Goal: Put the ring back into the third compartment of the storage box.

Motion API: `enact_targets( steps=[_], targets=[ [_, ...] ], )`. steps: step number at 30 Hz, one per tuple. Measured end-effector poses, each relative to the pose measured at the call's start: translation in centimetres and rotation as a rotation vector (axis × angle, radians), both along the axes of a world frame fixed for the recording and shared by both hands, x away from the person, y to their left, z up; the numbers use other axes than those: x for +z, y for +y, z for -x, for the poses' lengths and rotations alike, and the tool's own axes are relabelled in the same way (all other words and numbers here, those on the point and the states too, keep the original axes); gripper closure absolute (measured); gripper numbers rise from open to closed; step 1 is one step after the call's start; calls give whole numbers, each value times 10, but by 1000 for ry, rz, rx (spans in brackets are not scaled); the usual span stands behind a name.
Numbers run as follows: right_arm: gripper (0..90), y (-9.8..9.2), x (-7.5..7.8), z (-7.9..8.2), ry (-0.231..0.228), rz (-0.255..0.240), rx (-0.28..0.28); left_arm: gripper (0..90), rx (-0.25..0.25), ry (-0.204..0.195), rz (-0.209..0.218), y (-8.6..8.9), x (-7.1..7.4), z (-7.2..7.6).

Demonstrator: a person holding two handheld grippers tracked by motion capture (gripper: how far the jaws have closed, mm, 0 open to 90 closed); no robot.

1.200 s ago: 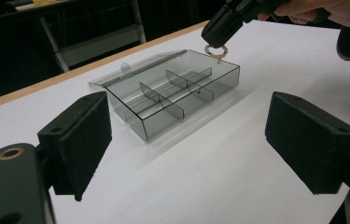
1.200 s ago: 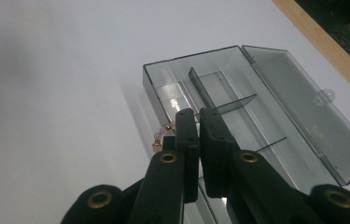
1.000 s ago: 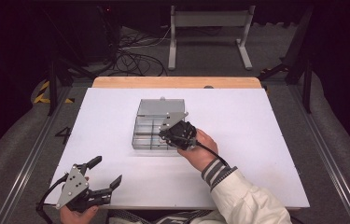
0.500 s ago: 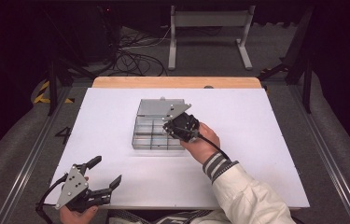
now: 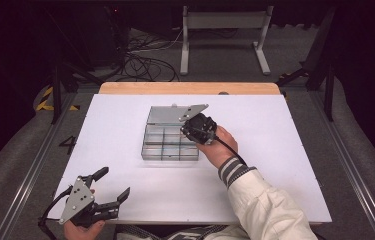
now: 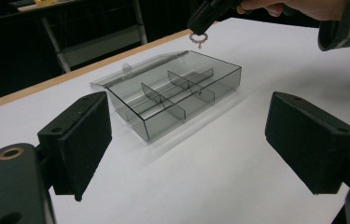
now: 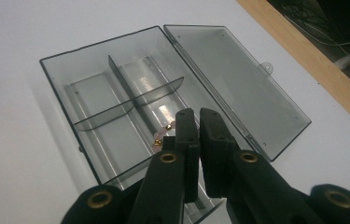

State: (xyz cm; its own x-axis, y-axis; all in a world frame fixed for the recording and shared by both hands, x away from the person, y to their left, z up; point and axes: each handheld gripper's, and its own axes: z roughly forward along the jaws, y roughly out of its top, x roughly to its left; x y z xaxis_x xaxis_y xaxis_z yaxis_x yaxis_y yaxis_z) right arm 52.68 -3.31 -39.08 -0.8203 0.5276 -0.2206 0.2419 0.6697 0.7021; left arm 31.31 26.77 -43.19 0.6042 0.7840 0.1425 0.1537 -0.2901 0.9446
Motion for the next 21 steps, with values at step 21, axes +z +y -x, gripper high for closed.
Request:
enact_targets(
  steps=[21],
  targets=[
    [873, -8, -15, -29, 46, -25, -90, 152, 0, 2, 7, 0, 0, 0]
  ],
)
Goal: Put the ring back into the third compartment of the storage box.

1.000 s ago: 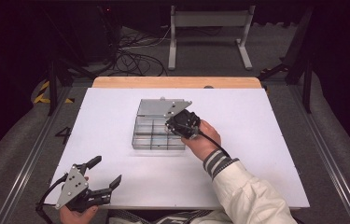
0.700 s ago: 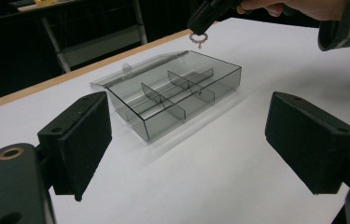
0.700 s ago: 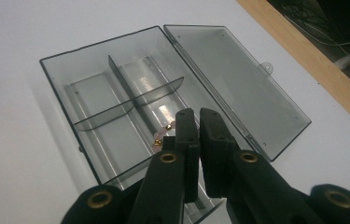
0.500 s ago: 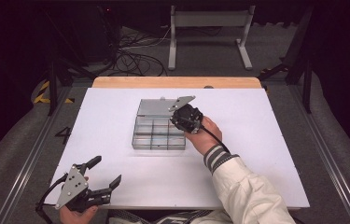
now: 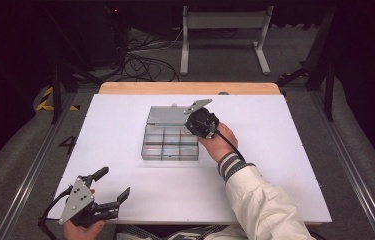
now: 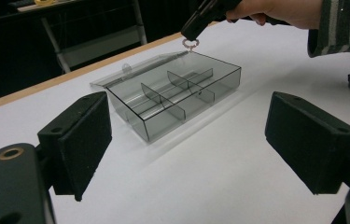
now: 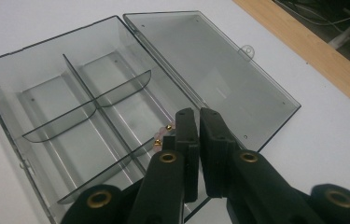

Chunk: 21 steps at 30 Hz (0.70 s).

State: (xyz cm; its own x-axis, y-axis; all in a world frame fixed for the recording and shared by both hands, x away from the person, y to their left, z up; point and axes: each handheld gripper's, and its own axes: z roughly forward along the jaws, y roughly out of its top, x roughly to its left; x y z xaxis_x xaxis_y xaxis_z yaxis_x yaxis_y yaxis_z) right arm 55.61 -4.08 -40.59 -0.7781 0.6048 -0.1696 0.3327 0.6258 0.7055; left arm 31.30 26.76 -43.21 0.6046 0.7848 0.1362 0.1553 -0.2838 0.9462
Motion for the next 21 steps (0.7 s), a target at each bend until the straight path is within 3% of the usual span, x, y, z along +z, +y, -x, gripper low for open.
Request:
enact_targets(
  steps=[9, 21],
  targets=[
    [873, 1, -8, -8, 48, -30, -16, 152, 0, -1, -1, 0, 0, 0],
    [872, 5, -21, -16, 83, -13, -34, 152, 0, -2, -3, 0, 0, 0]
  ],
)
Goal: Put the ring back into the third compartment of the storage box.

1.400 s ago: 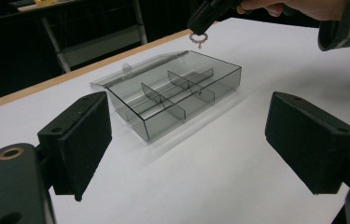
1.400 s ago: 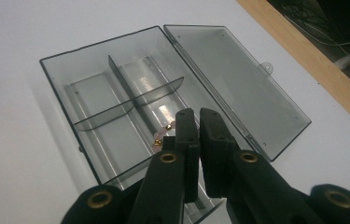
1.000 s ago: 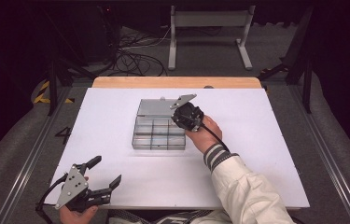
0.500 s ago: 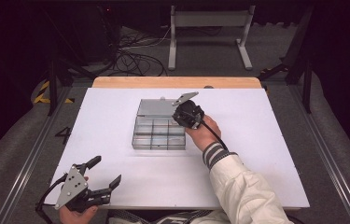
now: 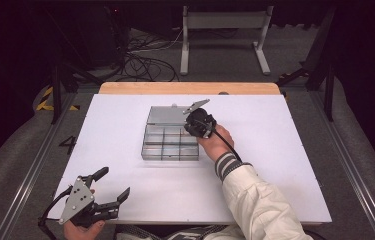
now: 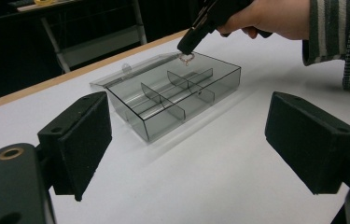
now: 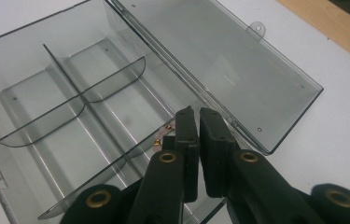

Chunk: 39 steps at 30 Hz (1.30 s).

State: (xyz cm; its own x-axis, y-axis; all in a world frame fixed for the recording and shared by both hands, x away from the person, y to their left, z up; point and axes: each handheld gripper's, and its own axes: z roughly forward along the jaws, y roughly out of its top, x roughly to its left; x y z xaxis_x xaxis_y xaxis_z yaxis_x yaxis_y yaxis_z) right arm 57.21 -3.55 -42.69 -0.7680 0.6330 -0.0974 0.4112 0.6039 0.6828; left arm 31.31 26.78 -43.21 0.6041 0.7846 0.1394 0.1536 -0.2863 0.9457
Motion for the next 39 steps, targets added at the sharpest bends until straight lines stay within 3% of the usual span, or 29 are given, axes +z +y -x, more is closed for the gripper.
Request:
enact_targets(
  steps=[31, 34, 39],
  targets=[
    [869, 4, -17, -8, 87, 52, 4, 153, -1, -1, 0, 0, 0, 0],
    [777, 4, -19, -8, 70, 56, -3, 153, -2, 2, 2, 0, 0, 0],
    [740, 1, -14, -7, 66, 36, -2, 153, -2, 2, 4, 0, 0, 0]
  ],
)
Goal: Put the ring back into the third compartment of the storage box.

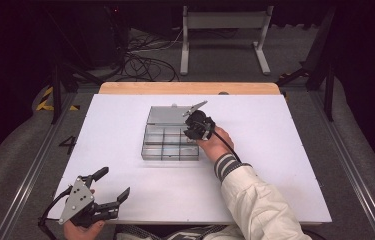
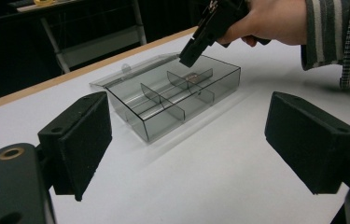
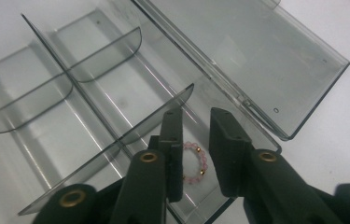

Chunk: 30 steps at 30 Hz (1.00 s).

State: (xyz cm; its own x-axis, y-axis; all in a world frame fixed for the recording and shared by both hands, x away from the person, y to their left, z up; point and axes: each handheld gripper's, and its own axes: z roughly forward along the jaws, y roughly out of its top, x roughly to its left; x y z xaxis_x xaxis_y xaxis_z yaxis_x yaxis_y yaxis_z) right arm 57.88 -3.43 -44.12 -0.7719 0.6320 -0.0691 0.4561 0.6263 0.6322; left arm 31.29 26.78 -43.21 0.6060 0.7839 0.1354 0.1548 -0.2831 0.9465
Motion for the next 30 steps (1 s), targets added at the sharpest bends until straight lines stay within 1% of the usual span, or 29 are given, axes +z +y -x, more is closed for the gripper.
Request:
enact_targets(
  steps=[3, 9, 11, 13, 15, 19, 21, 24, 28, 30],
  targets=[
    [699, -2, 3, 1, -5, -19, 4, 153, 1, 0, -1, 0, 0, 0],
    [578, -4, 11, 5, 9, -68, 21, 153, 2, 0, -3, 0, 0, 0],
    [544, -5, 15, 9, -5, -81, 28, 153, 3, -1, -2, 0, 0, 0],
    [499, -7, 20, 12, -14, -104, 32, 153, 3, -2, 0, 0, 0, 0],
    [464, -9, 24, 14, -15, -126, 40, 153, 2, -1, -2, 0, 0, 0],
    [412, -11, 31, 20, -29, -139, 56, 153, 3, -2, -5, 0, 0, -1],
    [384, -13, 34, 23, -39, -154, 62, 153, 3, -2, -9, 0, 0, -1],
    [340, -16, 38, 27, -29, -185, 77, 153, 3, -5, -9, 0, 0, -1],
    [272, -21, 42, 33, -32, -221, 100, 154, 3, -2, -2, -1, 0, 0],
    [236, -24, 44, 35, -36, -234, 111, 154, 2, -2, -9, 0, 0, 0]
  ],
)
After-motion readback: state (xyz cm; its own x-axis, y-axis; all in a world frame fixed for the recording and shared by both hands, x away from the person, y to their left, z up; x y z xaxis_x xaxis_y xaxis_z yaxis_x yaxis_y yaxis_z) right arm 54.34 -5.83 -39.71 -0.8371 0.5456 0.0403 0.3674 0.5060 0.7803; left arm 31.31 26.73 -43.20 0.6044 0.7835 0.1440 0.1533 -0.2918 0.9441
